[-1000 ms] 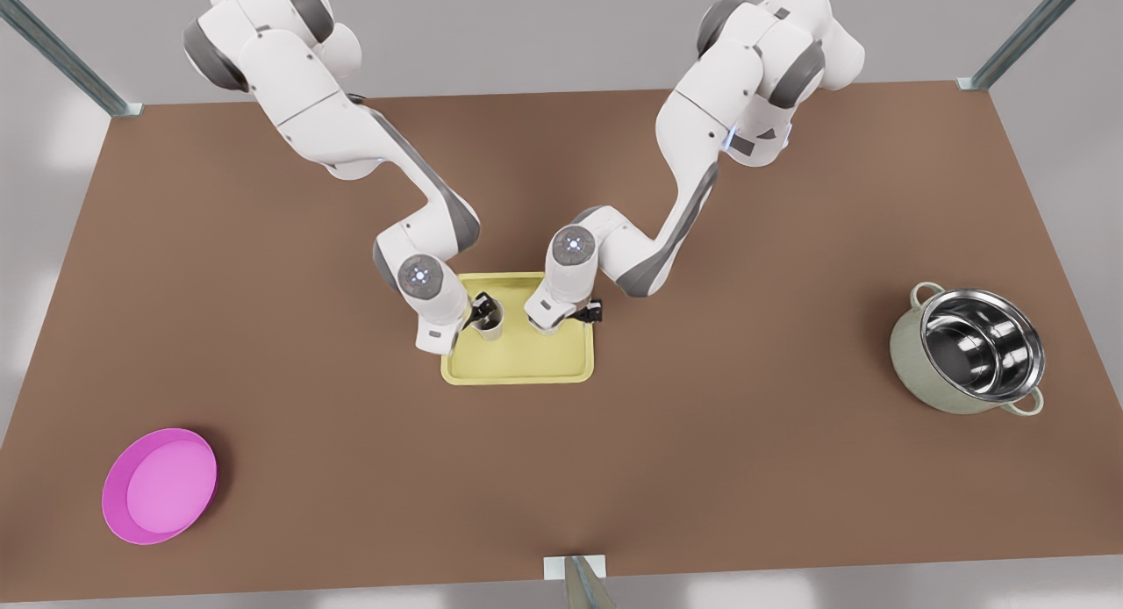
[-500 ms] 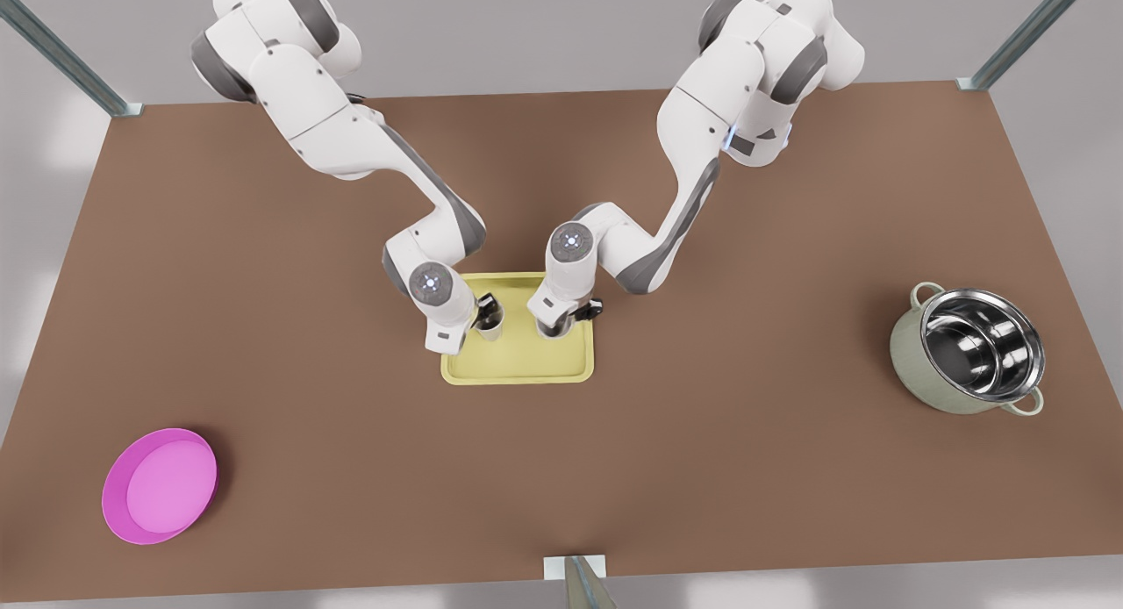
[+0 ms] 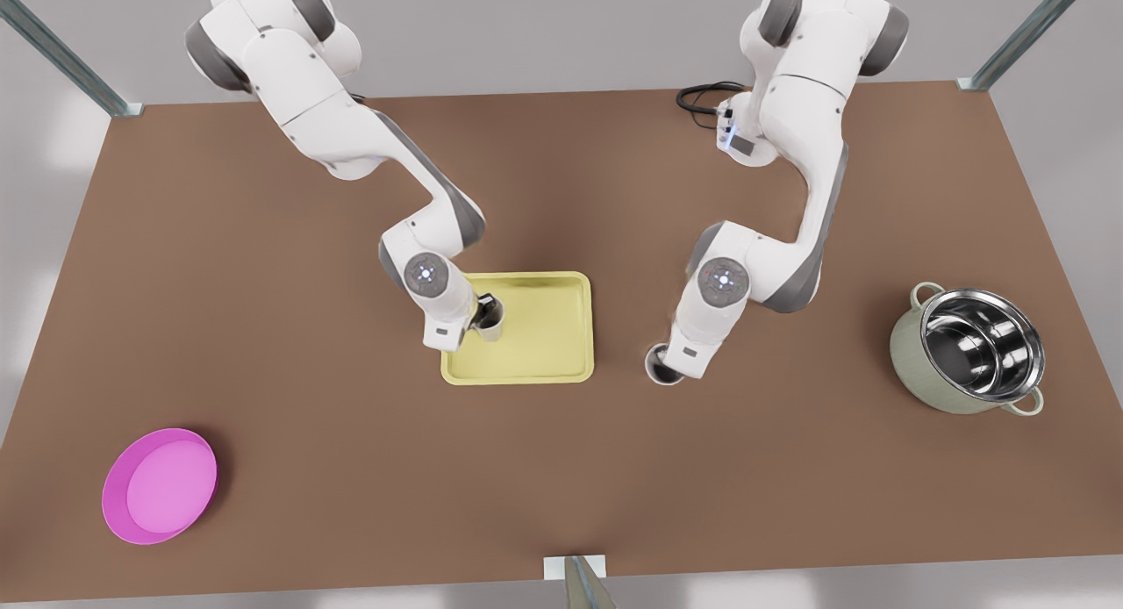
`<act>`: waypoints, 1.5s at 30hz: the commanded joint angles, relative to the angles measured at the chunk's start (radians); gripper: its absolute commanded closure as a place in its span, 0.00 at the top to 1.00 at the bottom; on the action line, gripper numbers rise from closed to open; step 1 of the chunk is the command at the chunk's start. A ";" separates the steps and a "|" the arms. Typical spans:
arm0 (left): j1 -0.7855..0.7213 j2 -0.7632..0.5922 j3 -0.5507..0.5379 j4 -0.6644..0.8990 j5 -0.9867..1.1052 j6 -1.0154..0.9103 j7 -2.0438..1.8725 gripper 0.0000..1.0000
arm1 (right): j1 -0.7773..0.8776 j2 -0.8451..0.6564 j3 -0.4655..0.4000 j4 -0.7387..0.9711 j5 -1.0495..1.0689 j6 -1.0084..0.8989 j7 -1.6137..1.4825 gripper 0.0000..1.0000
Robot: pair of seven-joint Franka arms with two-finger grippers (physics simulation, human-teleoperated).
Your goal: Use the left arm to pick up the white IKEA cup from the tray and place it on the middle-left position; use the right arm to pick up the white IKEA cup from the tray and place it on the middle-right position
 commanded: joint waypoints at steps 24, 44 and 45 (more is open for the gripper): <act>0.163 0.014 0.008 -0.258 -0.197 0.430 0.792 0.26 | -0.348 0.274 -0.104 0.549 -0.109 -0.273 -0.565 0.09; 0.259 -0.348 0.082 0.070 -0.168 -0.374 0.834 1.00 | -0.369 0.366 -0.109 0.575 -0.099 -0.262 -0.577 0.65; 0.258 -0.346 0.080 0.069 -0.139 -0.426 0.832 1.00 | -0.366 0.342 -0.106 0.575 -0.095 -0.273 -0.566 0.67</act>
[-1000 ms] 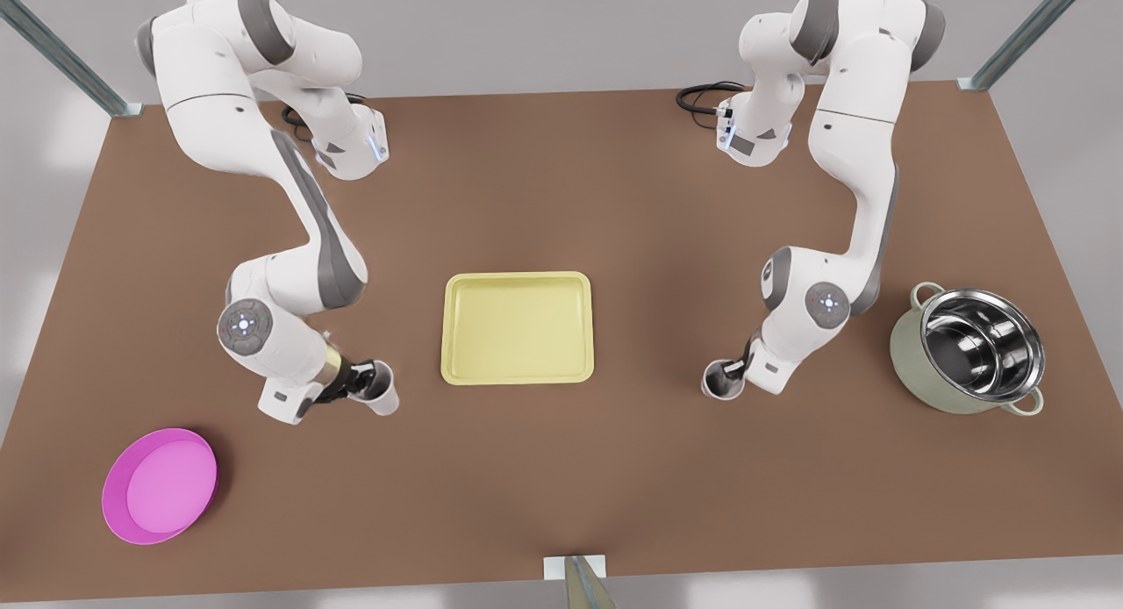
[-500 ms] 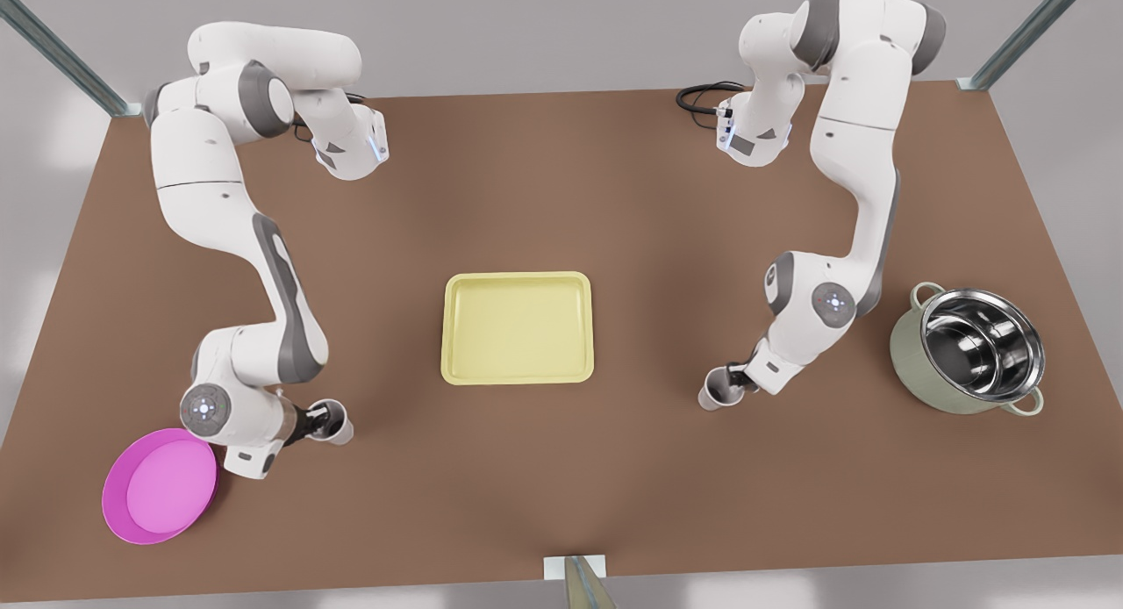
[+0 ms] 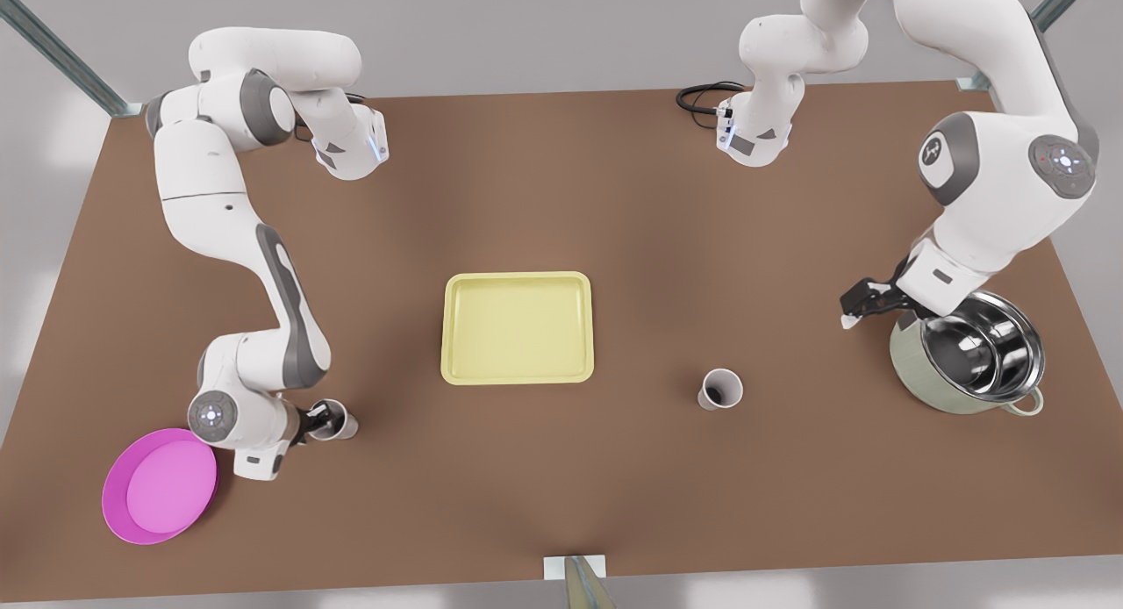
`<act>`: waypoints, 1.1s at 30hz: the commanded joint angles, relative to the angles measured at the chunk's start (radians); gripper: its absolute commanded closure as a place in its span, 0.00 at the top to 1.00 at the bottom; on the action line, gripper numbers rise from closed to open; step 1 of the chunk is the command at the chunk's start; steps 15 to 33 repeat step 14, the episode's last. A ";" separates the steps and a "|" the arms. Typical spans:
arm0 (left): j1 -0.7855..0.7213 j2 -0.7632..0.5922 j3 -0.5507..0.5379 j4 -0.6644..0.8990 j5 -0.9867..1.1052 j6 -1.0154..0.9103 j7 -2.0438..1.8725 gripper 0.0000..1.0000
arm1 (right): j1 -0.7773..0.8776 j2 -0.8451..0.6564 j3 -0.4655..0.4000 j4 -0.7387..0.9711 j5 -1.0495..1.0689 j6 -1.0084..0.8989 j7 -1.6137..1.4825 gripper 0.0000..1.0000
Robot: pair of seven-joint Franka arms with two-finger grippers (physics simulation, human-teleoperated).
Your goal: Use the left arm to pick up the white IKEA cup from the tray and place it on the middle-left position; use the right arm to pick up the white IKEA cup from the tray and place it on the middle-right position
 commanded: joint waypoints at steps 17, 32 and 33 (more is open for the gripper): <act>-0.009 0.013 -0.005 0.011 0.044 -0.122 0.039 1.00 | -0.017 -0.332 -0.008 0.086 0.027 -0.460 0.558 1.00; -0.009 0.013 -0.005 0.011 0.044 -0.122 0.039 1.00 | -0.017 -0.332 -0.008 0.086 0.027 -0.460 0.558 1.00; -0.009 0.013 -0.005 0.011 0.044 -0.122 0.039 1.00 | -0.017 -0.332 -0.008 0.086 0.027 -0.460 0.558 1.00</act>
